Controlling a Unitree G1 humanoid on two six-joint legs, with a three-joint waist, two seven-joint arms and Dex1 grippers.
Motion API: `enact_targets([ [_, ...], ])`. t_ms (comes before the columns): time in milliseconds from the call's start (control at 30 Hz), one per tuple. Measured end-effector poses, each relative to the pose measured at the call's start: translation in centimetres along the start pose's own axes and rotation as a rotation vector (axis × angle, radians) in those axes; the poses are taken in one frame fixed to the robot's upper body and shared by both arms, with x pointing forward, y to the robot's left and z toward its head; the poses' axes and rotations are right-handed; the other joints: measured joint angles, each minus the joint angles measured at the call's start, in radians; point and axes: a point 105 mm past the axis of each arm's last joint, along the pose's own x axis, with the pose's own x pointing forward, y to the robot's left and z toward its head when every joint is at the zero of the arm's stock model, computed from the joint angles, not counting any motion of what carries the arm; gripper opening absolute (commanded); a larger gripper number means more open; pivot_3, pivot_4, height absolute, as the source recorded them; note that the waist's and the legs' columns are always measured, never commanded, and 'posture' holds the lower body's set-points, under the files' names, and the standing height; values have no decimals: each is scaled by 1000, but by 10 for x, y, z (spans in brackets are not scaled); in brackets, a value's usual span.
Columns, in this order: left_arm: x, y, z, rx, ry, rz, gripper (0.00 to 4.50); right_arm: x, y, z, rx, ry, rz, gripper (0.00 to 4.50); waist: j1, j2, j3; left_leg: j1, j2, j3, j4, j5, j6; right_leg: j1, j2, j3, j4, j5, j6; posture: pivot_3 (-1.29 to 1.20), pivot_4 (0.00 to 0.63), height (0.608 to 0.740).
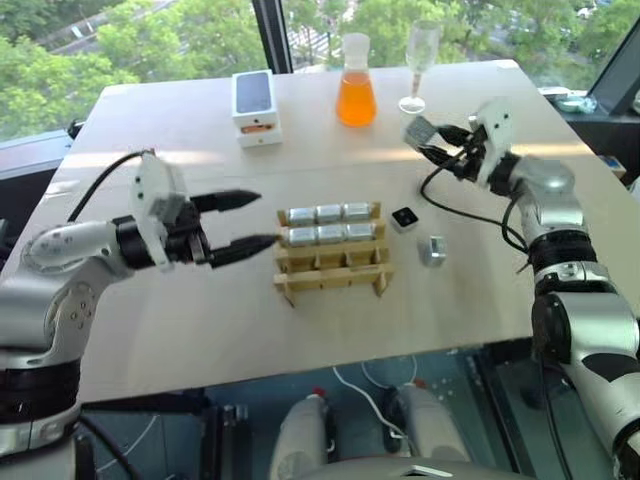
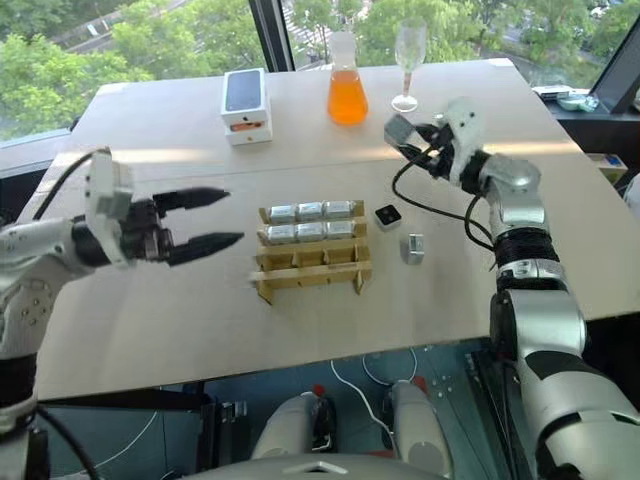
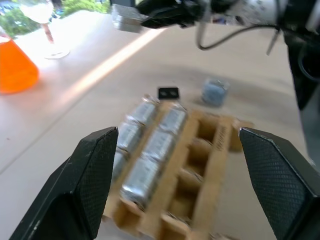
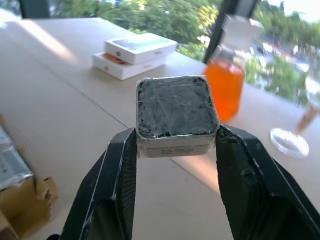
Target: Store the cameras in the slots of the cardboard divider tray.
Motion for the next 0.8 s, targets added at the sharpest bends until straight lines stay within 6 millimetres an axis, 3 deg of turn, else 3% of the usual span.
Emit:
enact_targets([
  [100,15,14,-9,-55,13,-17,3978,2,40,-5,-216,36,159,1681,3,0,1,-1,-1,1,1,0,0,0,0,0,0,0,0,0,150,740],
  [200,35,22,-12,-103,10,-61,3978,5,56,2,-384,28,228,1681,1,-2,2,0,0,1,2,0,0,-1,1,1,1,0,0,0,150,740],
  [467,75,28,-10,-155,30,-174,3978,21,87,37,-759,-85,345,1681,-6,-4,4,0,0,2,2,0,0,-1,6,2,1,0,0,0,150,740],
  [800,83,19,-12,-209,77,-297,3978,30,111,39,-890,-102,422,1681,-5,-5,4,-1,0,1,4,0,0,-1,5,1,2,0,0,0,150,740],
])
